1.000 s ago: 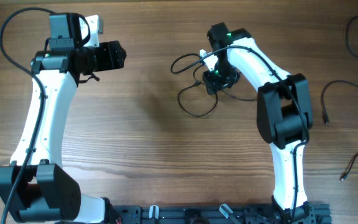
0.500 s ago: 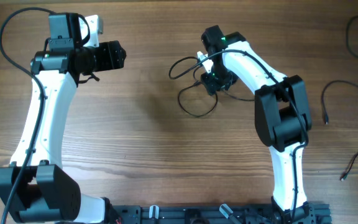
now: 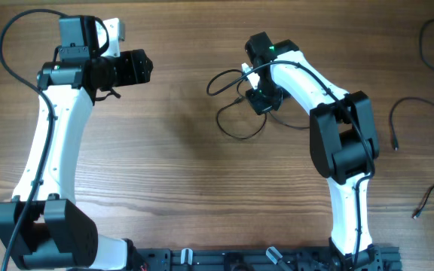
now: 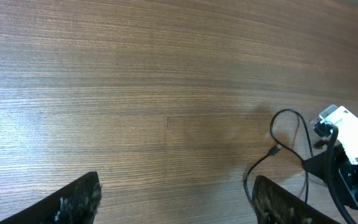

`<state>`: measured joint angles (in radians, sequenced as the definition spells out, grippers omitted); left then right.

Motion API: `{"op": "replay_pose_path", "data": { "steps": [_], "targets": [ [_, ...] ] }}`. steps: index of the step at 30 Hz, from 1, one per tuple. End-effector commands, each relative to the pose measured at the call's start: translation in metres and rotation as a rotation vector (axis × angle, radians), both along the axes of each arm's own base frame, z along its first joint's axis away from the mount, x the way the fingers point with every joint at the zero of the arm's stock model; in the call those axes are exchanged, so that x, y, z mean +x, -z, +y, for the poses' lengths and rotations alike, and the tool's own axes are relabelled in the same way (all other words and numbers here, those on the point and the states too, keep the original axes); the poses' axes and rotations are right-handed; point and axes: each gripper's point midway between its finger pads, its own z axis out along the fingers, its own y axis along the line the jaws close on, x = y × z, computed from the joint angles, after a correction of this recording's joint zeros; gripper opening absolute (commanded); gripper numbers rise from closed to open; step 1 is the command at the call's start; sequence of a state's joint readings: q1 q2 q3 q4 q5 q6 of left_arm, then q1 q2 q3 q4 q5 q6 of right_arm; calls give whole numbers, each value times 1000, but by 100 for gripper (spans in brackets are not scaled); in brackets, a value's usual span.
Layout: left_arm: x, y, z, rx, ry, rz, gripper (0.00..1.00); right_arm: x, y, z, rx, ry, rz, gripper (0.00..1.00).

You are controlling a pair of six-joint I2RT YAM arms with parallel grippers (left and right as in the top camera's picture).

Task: Untangle cables
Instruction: 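Pull the grasped cable out to the right side with the right gripper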

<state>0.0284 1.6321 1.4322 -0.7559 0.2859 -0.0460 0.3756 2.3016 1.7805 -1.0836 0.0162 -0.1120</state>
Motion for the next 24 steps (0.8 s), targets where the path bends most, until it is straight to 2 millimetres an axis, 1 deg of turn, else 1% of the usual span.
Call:
{"op": "replay_pose_path", "data": {
  "steps": [1,3,4,7,9,11,13,17,19,22,23,24],
  "targets": [
    [-3,-8,-2,-4,20,-24,80,-28,44,-19,-110,85,113,4],
    [-3,-8,-2,-4,20,-24,80,-22,39,-22,-134,110,90,5],
    [-3,-8,-2,-4,20,-24,80,-17,32,-23,-148,128,72,5],
    [-3,-8,-2,-4,20,-23,80,-3,5,-19,-128,150,17,5],
    [-3,-8,-2,-4,20,-23,80,6,-16,-18,-116,161,-36,5],
    [-3,-8,-2,-4,20,-23,80,13,-42,-19,-99,168,-92,5],
    [-3,-8,-2,-4,20,-24,80,16,-67,-22,-79,181,-139,4],
    [-3,-8,-2,-5,21,-23,80,18,-111,-28,-38,225,-224,5],
    [-4,-9,-7,-26,36,-23,80,20,-138,-33,-10,242,-283,5],
    [-5,-9,-10,-41,47,-18,80,19,-167,-42,13,272,-346,4],
    [-6,-8,-10,-42,47,-14,80,20,-181,-51,0,302,-388,4],
    [-7,-8,-10,-42,47,-10,80,20,-188,-55,-8,308,-411,4]
  ]
}}
